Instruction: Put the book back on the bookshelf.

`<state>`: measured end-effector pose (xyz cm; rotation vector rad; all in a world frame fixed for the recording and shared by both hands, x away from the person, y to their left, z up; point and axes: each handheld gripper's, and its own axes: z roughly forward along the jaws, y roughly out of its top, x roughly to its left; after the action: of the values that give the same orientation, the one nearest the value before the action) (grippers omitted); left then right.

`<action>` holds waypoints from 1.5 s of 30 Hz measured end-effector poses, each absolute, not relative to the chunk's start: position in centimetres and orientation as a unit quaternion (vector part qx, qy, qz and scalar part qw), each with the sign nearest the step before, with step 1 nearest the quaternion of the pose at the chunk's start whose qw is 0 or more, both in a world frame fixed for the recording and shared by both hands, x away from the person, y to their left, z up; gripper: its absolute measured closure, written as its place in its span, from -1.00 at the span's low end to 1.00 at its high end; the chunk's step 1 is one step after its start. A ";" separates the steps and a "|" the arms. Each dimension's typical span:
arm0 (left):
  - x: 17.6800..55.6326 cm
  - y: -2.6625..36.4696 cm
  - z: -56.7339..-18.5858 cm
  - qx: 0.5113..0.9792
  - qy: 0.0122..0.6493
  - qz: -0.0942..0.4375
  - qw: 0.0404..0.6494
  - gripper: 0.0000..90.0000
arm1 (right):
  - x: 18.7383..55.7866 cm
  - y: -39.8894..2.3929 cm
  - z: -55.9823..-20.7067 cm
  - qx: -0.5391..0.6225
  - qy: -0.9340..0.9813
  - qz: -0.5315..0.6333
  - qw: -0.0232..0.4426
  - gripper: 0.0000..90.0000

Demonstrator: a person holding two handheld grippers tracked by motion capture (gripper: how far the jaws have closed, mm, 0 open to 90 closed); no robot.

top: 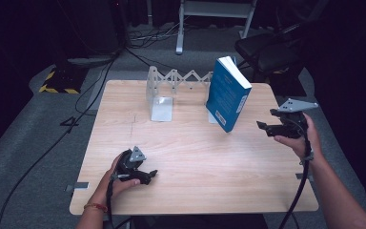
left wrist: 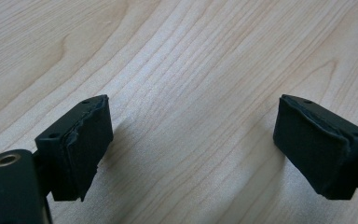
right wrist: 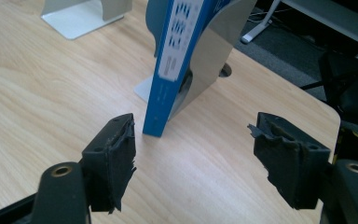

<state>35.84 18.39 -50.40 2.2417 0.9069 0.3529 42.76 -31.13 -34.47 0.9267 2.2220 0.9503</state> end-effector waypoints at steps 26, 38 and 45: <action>35.8 18.4 -50.4 0.862 0.349 0.137 0.342 -0.73 | 37.3 -34.5 -45.5 0.327 0.861 0.311 0.236 -0.35; 35.8 18.4 -50.4 0.861 0.351 0.137 0.342 -0.73 | 35.1 -37.7 -49.0 0.334 0.863 0.323 0.197 -0.37; 35.8 18.4 -50.4 0.862 0.350 0.136 0.341 -0.73 | 34.3 -39.7 -50.3 0.362 0.838 0.370 0.173 -0.42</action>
<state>35.81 18.39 -50.40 2.2412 0.9100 0.3542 34.34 -39.66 -50.27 1.0272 2.3770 1.0509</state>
